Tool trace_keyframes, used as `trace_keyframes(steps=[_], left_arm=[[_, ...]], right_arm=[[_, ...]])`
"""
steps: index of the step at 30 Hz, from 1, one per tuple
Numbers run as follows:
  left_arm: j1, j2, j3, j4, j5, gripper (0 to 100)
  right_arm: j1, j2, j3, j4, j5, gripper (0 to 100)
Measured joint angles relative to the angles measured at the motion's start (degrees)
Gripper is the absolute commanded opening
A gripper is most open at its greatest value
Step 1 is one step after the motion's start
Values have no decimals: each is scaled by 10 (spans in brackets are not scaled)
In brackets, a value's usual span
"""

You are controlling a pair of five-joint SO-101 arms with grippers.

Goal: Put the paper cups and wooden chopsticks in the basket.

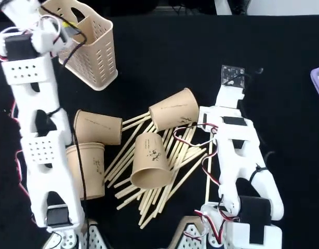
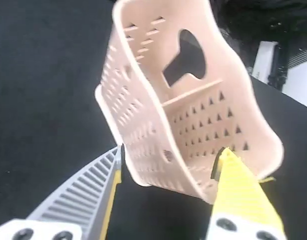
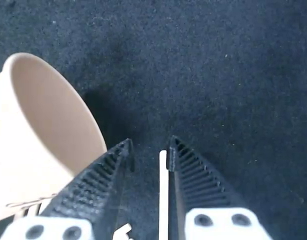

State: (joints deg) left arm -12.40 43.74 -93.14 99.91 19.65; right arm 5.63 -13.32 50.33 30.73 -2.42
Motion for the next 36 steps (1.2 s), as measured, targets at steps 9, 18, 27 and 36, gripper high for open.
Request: trace_keyframes(steps=[9, 18, 27, 36], left_arm=[[34, 65, 0, 0, 17, 302], [36, 98, 0, 0, 18, 24], [40, 99, 0, -4, 10, 30], [83, 88, -1, 2, -181, 30]], right_arm=[[0, 0, 0, 0, 0, 119], [0, 0, 0, 0, 0, 119], [0, 0, 0, 0, 0, 119], [0, 0, 0, 0, 0, 119]])
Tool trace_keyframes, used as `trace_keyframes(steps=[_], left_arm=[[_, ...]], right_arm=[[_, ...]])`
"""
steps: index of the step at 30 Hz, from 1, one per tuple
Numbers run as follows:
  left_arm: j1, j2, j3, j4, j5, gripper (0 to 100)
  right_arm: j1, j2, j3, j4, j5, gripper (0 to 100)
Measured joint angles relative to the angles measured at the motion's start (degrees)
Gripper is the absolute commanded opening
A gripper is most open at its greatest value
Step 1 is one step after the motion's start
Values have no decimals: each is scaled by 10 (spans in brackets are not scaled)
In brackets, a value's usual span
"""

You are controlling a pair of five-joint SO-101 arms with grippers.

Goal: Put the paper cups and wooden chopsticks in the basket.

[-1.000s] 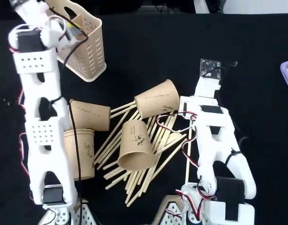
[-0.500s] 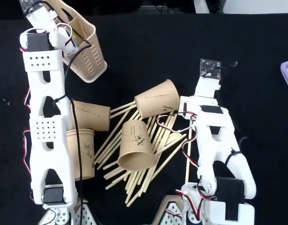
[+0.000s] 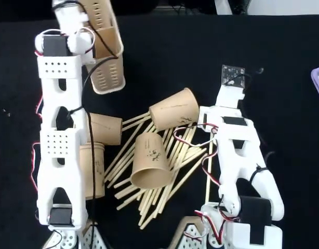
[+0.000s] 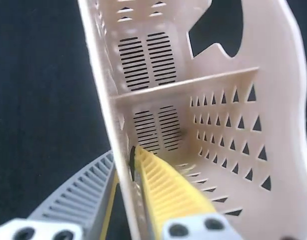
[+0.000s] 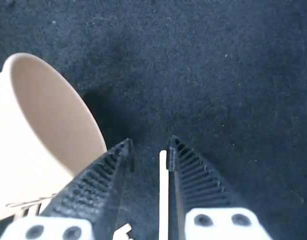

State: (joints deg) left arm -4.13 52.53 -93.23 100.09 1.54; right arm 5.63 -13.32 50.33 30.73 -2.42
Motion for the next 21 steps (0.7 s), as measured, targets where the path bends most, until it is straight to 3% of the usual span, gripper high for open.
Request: trace_keyframes(steps=[9, 14, 16, 21], left_arm=[[30, -32, 1, 5, -68, 37], [30, -32, 1, 5, -70, 229], [25, -38, 8, 5, -60, 270], [-27, -47, 28, 5, 40, 263]], right_arm=[[0, 0, 0, 0, 0, 119], [0, 0, 0, 0, 0, 119], [0, 0, 0, 0, 0, 119], [0, 0, 0, 0, 0, 119]])
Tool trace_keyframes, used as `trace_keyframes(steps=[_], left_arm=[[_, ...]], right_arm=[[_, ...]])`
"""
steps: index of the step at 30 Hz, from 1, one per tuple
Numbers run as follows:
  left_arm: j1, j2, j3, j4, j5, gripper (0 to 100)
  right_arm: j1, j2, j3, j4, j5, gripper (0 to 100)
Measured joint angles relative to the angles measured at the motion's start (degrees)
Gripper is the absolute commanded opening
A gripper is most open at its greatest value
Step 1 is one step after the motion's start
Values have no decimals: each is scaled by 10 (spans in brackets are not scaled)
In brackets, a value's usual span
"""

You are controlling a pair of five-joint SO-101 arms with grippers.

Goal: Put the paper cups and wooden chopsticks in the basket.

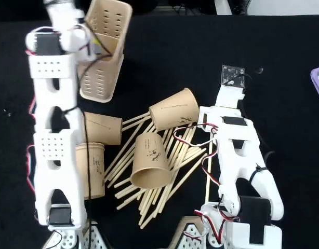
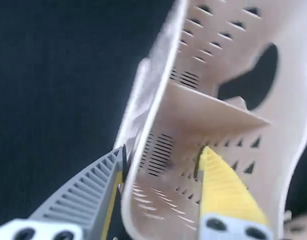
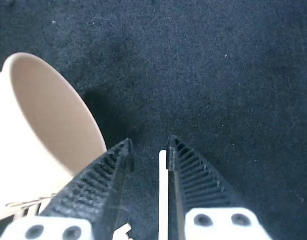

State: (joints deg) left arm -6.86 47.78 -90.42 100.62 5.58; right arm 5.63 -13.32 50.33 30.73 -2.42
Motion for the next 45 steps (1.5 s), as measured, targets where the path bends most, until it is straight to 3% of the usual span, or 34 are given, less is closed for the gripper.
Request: trace_keyframes(steps=[9, 15, 23, 29, 37, 45], left_arm=[[-68, -1, 0, 0, 100, 268], [-76, -54, 12, 0, 162, 269], [-52, -207, 203, 0, 189, 269], [-40, -232, 364, -16, 309, 269], [-21, -232, 400, -55, 348, 263], [12, -232, 401, -55, 349, 25]], right_arm=[[0, 0, 0, 0, 0, 119], [0, 0, 0, 0, 0, 119], [0, 0, 0, 0, 0, 119], [0, 0, 0, 0, 0, 119], [0, 0, 0, 0, 0, 118], [0, 0, 0, -1, 0, 118]])
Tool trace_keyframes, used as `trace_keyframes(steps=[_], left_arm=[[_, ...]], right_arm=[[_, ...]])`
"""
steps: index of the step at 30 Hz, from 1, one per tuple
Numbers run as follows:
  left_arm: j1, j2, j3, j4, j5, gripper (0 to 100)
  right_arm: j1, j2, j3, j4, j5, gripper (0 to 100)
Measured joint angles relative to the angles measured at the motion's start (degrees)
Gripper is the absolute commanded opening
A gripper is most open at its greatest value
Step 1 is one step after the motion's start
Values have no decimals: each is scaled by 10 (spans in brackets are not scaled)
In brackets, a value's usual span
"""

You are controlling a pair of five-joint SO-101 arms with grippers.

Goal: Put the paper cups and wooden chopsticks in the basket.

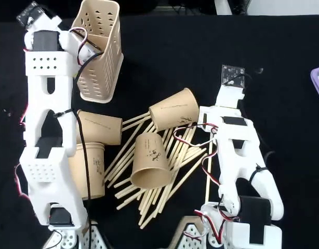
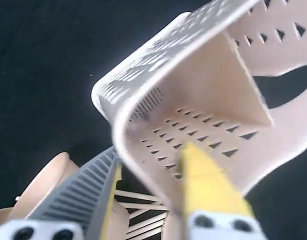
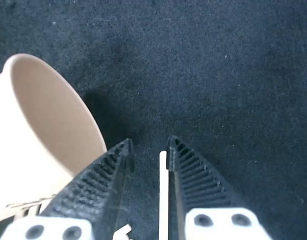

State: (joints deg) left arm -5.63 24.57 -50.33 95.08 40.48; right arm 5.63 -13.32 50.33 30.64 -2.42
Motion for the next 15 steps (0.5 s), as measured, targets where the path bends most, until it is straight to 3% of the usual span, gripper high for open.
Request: trace_keyframes(steps=[4, 12, 15], left_arm=[[-4, -1, 1, -8, -47, 35], [0, -1, 1, -15, -264, 41], [0, 0, 1, -23, -292, 104]], right_arm=[[0, 0, 0, 0, 0, 118], [0, 0, 0, 0, 0, 119], [0, 0, 0, 0, 0, 119]])
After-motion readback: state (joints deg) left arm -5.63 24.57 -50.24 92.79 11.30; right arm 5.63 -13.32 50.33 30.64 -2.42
